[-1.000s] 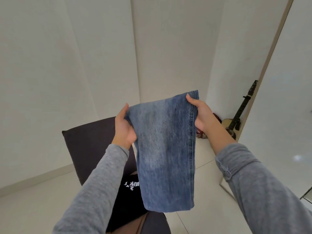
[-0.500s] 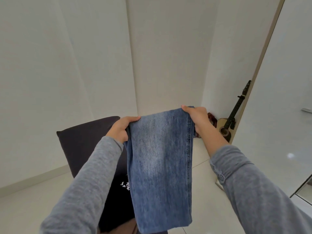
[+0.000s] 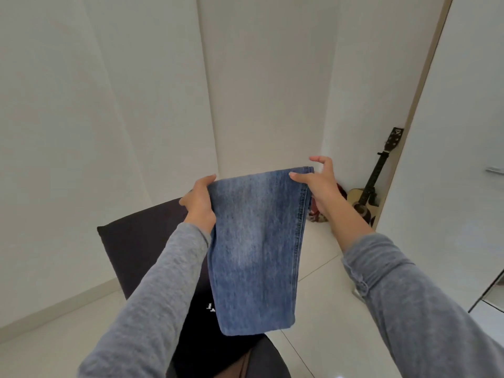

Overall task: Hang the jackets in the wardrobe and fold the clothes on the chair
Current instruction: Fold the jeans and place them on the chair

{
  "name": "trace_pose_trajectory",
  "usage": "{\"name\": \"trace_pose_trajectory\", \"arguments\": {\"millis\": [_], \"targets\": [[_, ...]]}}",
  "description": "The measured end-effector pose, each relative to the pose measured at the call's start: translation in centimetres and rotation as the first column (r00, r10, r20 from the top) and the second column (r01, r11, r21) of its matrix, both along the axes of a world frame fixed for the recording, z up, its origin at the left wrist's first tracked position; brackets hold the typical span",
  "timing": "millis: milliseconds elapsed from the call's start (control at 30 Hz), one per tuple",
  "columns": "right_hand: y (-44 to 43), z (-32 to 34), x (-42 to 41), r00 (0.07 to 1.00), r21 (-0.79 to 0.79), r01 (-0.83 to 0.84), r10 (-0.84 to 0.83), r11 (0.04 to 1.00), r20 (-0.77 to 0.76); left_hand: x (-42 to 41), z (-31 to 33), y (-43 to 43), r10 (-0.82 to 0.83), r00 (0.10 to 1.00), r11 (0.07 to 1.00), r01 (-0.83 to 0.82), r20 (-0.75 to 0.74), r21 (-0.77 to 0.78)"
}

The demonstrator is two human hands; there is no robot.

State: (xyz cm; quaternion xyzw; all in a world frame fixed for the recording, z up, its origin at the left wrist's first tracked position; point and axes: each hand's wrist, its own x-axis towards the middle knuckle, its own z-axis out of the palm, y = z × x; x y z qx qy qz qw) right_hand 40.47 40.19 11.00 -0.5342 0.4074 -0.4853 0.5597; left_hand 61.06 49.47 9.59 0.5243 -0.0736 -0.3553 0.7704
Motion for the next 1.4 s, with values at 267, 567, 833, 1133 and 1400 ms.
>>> {"name": "trace_pose_trajectory", "arguments": {"millis": [267, 567, 833, 1133, 1400], "targets": [[3.4, -1.5, 9.0, 0.97, -0.138, 0.232, -0.239, 0.963, -0.038, 10.7, -0.7, 1.2, -0.345, 0.936, 0.904, 0.351, -0.069, 0.244], [6.5, -1.3, 14.7, 0.876, -0.129, 0.473, -0.481, 0.872, -0.04, 15.5, 0.6, 3.1, -0.423, 0.906, 0.906, 0.423, 0.002, -0.031], [6.4, -3.4, 14.0, 0.754, -0.052, 0.65, -0.652, 0.758, -0.074, 12.4, -2.1, 3.1, -0.38, 0.906, 0.921, 0.39, 0.186, -0.017], [8.0, -4.3, 14.2, 0.702, -0.137, 0.658, -0.669, 0.741, -0.245, 15.3, -5.2, -0.2, -0.687, 0.718, 0.69, 0.693, -0.114, 0.207], [12.1, -2.1, 15.2, 0.637, -0.168, 0.666, -0.672, 0.727, -0.378, 16.9, -3.1, -3.5, -0.894, 0.433, 0.448, 0.868, 0.113, 0.216]]}}
